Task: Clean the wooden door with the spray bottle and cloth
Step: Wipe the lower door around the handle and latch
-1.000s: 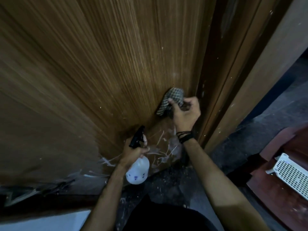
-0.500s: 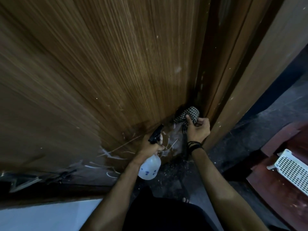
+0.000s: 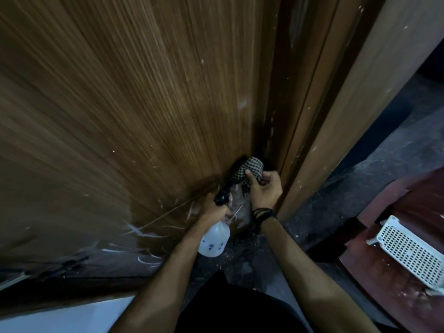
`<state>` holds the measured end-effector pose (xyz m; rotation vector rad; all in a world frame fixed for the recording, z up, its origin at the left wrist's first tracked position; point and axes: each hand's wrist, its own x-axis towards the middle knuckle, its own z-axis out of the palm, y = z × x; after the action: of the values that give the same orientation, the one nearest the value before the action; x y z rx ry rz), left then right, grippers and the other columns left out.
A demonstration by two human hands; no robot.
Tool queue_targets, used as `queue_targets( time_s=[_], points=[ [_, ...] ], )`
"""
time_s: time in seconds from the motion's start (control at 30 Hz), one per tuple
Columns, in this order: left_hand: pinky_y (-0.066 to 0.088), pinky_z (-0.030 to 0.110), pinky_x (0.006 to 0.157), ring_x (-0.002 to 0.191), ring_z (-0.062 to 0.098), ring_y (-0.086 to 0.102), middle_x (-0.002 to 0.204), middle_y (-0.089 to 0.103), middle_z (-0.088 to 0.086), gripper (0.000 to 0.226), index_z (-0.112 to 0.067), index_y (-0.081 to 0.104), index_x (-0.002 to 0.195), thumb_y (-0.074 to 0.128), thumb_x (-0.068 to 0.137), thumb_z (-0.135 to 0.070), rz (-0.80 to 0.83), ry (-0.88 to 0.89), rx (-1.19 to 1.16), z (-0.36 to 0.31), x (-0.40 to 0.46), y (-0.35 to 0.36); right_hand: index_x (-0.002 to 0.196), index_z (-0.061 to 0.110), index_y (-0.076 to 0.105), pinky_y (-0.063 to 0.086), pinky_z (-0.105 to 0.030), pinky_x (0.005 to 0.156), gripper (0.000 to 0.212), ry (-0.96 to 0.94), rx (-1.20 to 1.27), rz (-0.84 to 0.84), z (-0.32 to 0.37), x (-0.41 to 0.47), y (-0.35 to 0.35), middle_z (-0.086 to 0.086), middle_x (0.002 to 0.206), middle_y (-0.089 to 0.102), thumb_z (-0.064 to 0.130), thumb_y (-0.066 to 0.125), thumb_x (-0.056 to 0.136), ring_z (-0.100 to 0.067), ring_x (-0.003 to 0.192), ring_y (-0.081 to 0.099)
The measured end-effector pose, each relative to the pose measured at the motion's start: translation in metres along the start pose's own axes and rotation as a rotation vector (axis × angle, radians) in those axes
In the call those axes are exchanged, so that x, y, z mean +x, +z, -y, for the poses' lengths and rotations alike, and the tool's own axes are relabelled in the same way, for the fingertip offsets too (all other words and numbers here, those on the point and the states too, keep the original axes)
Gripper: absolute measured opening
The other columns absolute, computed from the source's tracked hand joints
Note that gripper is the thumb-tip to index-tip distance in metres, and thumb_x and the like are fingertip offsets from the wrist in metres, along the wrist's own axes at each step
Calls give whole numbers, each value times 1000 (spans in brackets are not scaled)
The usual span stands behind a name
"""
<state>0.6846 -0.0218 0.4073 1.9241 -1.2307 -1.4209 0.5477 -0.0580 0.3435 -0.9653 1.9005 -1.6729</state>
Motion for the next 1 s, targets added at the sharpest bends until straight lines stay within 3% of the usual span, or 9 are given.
queue_targets(
  time_s=[0.07,0.13,0.23,0.3,0.47,0.63,0.73,0.87,1.0],
  points=[
    [49,19,51,50,5,61,70,63,-3,32,-22,62,76,68,86,8,-42,45,19,6,6,-5,83,18,56,54,-32,68,37,-59,67,38,23,6,16,-4,86,63,33,89,73,-16,76,61],
    [49,28,63,65,17,64,75,68,-1,29,-23,66,79,68,82,6,-47,26,7,10,7,-13,82,14,56,51,-29,65,40,-144,93,21,37,9,28,-1,85,59,43,83,75,-17,74,59],
    [51,34,67,70,22,63,80,70,2,31,-21,67,81,76,73,7,-54,-35,2,13,13,-21,81,13,53,48,-31,62,45,-171,98,4,29,5,35,2,83,54,49,79,76,-20,71,57],
    [53,39,73,75,23,65,76,70,-3,34,-25,69,74,79,69,7,-51,-28,8,15,18,-23,82,15,52,50,-34,63,47,-52,103,22,8,2,38,0,83,56,52,80,76,-22,72,58],
    [48,30,68,69,19,60,72,65,-4,31,-19,66,77,72,74,11,-7,3,-2,10,15,-18,80,20,56,60,-48,81,36,651,268,-118,-3,6,41,-1,85,60,29,90,73,-27,88,65],
    [47,30,61,64,16,62,72,69,-4,25,-24,71,78,77,64,-4,7,45,-76,11,14,-12,89,6,65,63,-41,71,28,631,691,-143,76,30,35,-9,87,64,12,88,75,-23,86,70],
    [43,26,53,59,7,58,72,67,-9,38,-27,69,84,71,76,11,27,95,-66,8,13,-12,94,3,65,61,-31,66,28,691,878,-188,104,37,37,-11,89,69,7,87,75,-21,84,72],
    [43,28,53,63,16,57,76,65,1,31,-17,65,82,72,78,13,4,83,-101,7,14,-19,87,8,63,60,-27,60,28,755,741,-226,79,27,37,-15,94,65,10,87,75,-21,85,68],
    [42,25,49,58,13,54,71,63,-3,34,-18,62,76,71,78,15,13,78,-137,15,9,-26,90,4,60,60,-29,57,32,856,584,-243,48,17,33,-12,90,61,13,87,77,-21,79,64]
  ],
)
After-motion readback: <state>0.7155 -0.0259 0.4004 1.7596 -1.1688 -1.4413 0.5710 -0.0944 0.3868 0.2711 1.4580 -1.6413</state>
